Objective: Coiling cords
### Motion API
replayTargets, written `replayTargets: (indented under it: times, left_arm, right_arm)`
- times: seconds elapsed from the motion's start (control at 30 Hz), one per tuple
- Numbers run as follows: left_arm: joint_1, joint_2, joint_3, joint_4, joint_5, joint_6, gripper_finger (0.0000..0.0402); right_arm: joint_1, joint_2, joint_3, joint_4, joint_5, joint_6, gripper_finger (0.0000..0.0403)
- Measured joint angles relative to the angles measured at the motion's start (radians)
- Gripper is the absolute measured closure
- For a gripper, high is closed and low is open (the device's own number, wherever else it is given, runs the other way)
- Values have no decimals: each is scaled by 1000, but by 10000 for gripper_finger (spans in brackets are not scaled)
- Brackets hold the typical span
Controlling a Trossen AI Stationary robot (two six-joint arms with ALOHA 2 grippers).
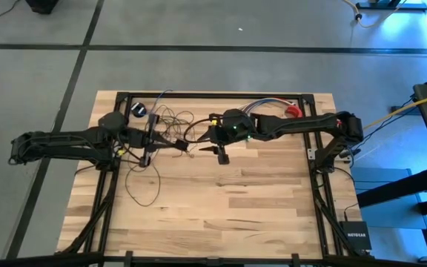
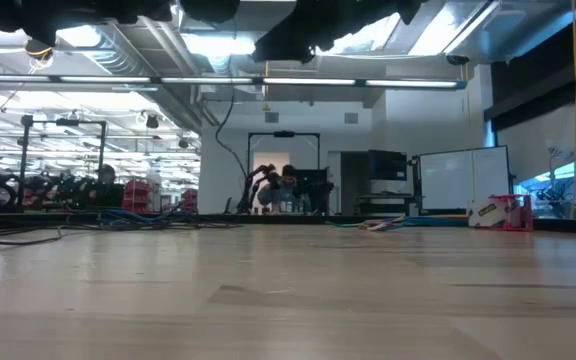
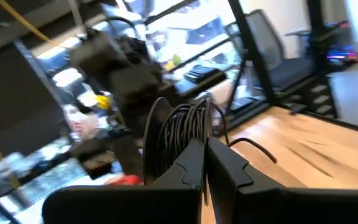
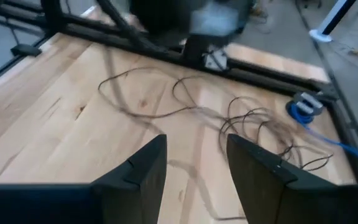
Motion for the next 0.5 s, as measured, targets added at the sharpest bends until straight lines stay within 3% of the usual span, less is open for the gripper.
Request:
replayTargets:
  times: [0.13, 0.3, 0.5]
  left_arm:
    - [0, -1, 0, -25, 66, 6, 401]
    - [0, -2, 0, -44, 68, 5, 401]
    - [2, -2, 0, -43, 53, 5, 401]
  right_arm:
    - [-1, -3, 0, 39, 95, -3, 230]
    - [-1, -3, 0, 66, 224, -4, 230]
    - [-1, -3, -1, 66, 234, 1, 230]
